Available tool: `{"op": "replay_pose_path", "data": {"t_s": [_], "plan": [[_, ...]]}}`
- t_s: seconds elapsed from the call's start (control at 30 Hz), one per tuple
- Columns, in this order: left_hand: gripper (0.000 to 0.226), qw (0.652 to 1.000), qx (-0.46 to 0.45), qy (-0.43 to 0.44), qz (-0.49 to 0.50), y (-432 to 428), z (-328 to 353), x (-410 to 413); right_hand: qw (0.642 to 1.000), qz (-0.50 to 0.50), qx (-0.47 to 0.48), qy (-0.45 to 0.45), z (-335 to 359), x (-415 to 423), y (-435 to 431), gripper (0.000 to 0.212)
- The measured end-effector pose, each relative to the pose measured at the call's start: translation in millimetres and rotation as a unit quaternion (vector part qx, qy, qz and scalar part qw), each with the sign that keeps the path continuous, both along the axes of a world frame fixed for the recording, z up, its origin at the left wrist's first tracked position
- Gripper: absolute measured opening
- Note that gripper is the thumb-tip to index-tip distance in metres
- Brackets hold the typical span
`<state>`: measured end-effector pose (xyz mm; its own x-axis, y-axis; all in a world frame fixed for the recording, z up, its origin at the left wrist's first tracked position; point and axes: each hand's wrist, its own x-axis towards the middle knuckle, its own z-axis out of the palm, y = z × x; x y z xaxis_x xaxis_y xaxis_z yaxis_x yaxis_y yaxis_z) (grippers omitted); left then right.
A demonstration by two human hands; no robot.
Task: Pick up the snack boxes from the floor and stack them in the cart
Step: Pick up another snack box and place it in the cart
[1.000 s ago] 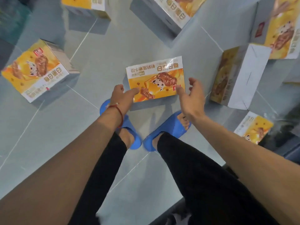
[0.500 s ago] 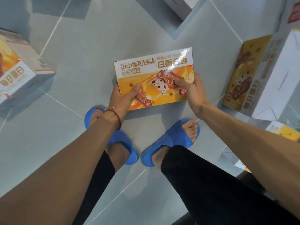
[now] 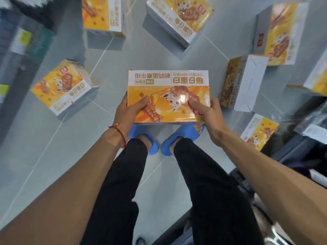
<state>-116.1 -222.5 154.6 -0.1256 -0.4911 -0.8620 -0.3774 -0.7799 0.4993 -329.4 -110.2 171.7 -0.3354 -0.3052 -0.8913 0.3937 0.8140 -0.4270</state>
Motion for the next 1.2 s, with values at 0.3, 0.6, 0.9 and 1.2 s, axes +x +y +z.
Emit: {"op": "replay_pose_path", "data": {"t_s": [0.3, 0.6, 0.9, 1.2], "plan": [[0.043, 0.999, 0.023, 0.014, -0.023, 8, 193, 13, 0.997, 0.005, -0.042, -0.057, 183, 6, 23, 0.051], [0.037, 0.999, 0.024, 0.015, -0.039, 6, 345, 4, 0.990, -0.037, -0.121, -0.061, 322, 10, 58, 0.099], [0.033, 0.994, -0.001, 0.071, -0.086, 0, 432, -23, 0.974, -0.050, -0.220, -0.007, 411, 8, 71, 0.061], [0.096, 0.952, -0.109, 0.152, -0.242, -28, 464, -16, 0.955, -0.175, -0.227, 0.079, 451, 56, 76, 0.074]]}}
